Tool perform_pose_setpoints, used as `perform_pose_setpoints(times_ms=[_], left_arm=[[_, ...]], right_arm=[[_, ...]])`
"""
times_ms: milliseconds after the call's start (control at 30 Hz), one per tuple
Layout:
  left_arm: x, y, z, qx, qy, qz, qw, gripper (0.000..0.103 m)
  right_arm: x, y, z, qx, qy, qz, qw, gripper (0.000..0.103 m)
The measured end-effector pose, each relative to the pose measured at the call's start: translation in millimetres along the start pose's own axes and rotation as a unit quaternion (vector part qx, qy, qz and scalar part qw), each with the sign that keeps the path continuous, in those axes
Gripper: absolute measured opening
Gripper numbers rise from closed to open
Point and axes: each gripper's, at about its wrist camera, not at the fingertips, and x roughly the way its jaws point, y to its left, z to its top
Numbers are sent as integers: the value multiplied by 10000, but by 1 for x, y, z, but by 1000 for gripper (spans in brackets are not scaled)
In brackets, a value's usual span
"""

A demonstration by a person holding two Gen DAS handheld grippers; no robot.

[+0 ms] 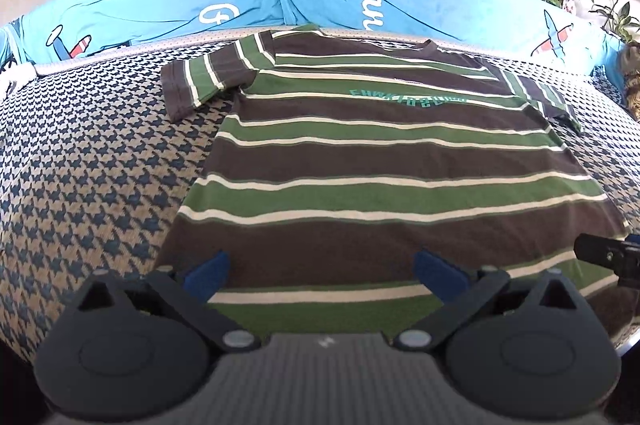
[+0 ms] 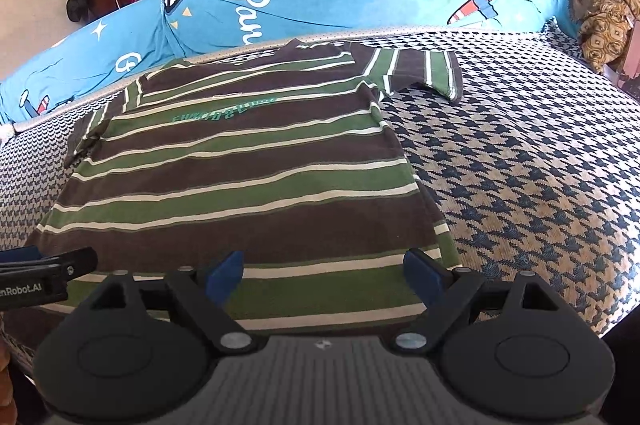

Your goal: Fold clothes

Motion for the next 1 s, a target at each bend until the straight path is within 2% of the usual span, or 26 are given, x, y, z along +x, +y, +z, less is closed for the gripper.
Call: perform_pose_setpoints(times_ms=[100, 233, 467, 600, 733, 1000], left_arm=[[2, -2, 2, -12, 32, -28, 10000, 103], [5, -4, 4, -27, 74, -65, 9999, 103], [10, -8, 6, -12, 139, -41, 9999, 103], [11, -10, 6, 15, 139, -9, 9999, 103], [14, -11, 9, 48, 164, 18, 9999, 103], [21, -4, 29, -179, 193, -91, 9996, 103]], right_arm=[[2, -1, 4, 44, 63, 193, 9998, 88], [11, -4, 17, 117, 408, 500, 9978, 88], [23, -12, 53, -189, 335, 417, 9984, 88], [36, -24, 68, -86, 439, 356, 9984, 88], [46, -36, 81, 50, 566, 479, 9972, 88], [62, -71, 119, 342, 398, 405, 9978, 88]])
